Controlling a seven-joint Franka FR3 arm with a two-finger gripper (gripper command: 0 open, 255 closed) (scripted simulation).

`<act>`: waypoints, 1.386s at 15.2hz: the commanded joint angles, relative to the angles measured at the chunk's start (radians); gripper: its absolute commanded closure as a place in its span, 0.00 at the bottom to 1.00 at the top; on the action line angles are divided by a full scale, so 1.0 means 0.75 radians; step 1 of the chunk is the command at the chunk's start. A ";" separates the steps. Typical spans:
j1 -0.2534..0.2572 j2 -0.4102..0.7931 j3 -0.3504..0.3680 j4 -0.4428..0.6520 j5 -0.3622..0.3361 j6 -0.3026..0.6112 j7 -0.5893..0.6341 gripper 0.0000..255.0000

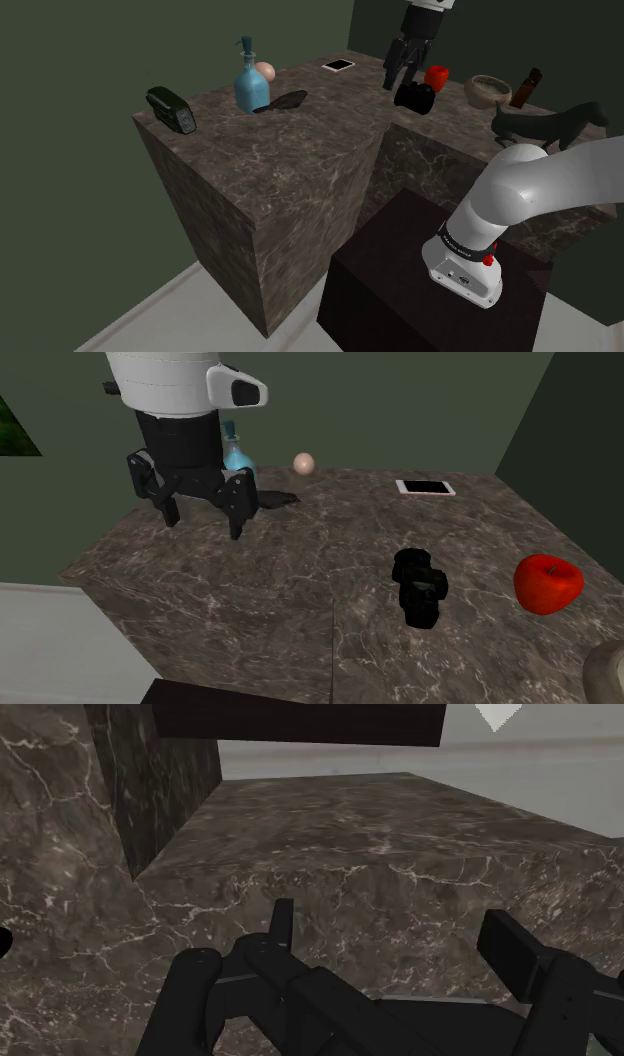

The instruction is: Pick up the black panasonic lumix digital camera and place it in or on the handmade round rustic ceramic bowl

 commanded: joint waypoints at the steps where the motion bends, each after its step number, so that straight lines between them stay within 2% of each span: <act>1: 0.000 0.000 0.000 0.000 0.000 0.000 0.000 0.00; 11: -0.080 0.226 -0.238 0.050 -0.219 0.099 -0.326 0.00; 21: -0.134 0.576 -0.455 0.248 -0.349 0.218 -0.637 0.00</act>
